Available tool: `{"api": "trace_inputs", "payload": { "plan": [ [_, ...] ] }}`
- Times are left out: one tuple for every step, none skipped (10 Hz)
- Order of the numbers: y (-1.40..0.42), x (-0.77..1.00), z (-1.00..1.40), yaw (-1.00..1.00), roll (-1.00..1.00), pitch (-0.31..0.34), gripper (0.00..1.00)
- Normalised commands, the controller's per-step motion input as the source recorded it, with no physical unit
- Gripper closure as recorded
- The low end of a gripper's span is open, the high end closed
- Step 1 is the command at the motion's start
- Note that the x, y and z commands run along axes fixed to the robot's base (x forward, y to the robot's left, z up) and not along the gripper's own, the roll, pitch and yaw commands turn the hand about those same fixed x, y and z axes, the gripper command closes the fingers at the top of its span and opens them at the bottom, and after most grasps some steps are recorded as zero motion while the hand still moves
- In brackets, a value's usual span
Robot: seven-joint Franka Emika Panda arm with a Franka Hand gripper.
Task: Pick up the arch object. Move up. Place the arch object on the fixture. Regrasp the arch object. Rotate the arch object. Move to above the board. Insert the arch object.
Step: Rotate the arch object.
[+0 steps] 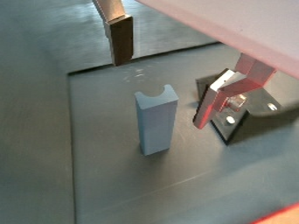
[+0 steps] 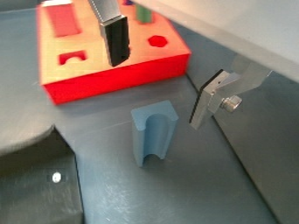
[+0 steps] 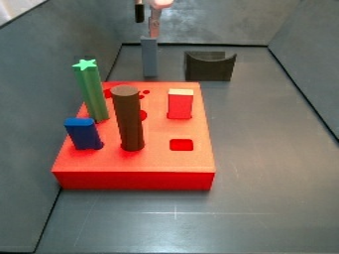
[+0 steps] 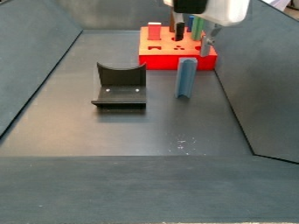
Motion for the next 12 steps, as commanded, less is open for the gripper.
{"api": "trace_inputs", "payload": {
  "plan": [
    [-0.01, 0.04, -0.03, 1.00, -0.03, 0.003, 0.00],
    [-0.01, 0.04, -0.03, 1.00, -0.04, 0.003, 0.00],
    [-0.01, 0.04, -0.03, 1.00, -0.04, 0.003, 0.00],
    [-0.01, 0.04, -0.03, 1.00, -0.04, 0.003, 0.00],
    [-0.01, 0.04, -0.03, 1.00, -0.05, 0.004, 0.00],
    [-0.01, 0.04, -0.03, 1.00, -0.05, 0.004, 0.00],
    [-0.01, 0.04, -0.03, 1.00, -0.06, 0.004, 0.00],
    [-0.01, 0.04, -0.03, 1.00, -0.06, 0.005, 0.00],
    [-0.01, 0.04, -0.03, 1.00, -0.07, 0.005, 0.00],
    [-0.01, 0.04, -0.03, 1.00, -0.08, 0.006, 0.00],
    [0.00, 0.04, -0.03, 1.00, -0.09, 0.007, 0.00],
    [0.00, 0.04, -0.03, 1.00, -0.12, 0.009, 0.00]
  ]
}}
